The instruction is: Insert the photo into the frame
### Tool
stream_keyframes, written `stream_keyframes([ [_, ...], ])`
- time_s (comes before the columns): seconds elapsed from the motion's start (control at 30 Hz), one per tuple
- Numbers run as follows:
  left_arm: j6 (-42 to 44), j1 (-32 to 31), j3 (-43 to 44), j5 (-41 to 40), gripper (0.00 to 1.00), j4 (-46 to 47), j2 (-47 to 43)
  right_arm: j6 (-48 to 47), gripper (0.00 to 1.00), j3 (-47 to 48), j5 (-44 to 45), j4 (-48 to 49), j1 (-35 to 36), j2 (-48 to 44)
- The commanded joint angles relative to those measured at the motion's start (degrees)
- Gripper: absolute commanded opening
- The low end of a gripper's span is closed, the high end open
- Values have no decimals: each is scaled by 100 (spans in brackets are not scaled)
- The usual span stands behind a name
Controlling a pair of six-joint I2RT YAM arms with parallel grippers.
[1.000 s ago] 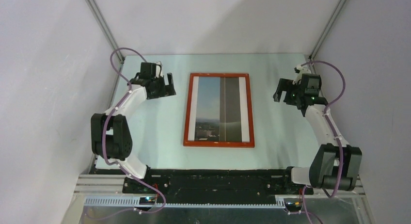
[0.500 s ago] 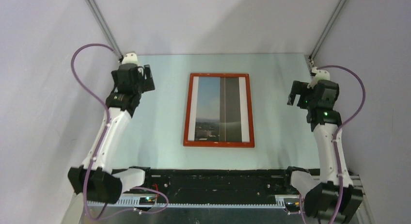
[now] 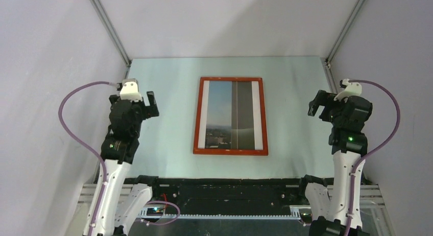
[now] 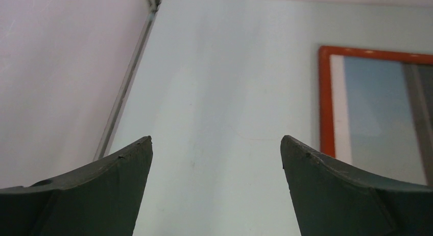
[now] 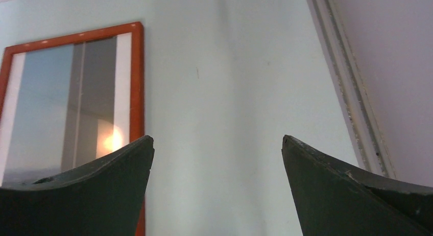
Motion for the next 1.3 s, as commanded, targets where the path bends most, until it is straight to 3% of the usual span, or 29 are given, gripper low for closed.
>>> stream_keyframes([
  [0.0,321,23,-186,943,100,335,-433,109,99,-74,-559,-45,-14,-159],
  [0.17,121,20,-830,1021,100,915,-905,-28,99,-138,-676,2,110,-224],
  [0.37,-461,24,-1905,258,100,2043,-1685,-332,99,-339,2,151,553,-540],
  [0.8,469,30,-1395,388,100,1342,-1564,-586,100,-649,742,525,1135,-769],
  [1.27,208,49,-1526,406,100,1386,-1453,-647,99,-718,556,559,1180,-752],
])
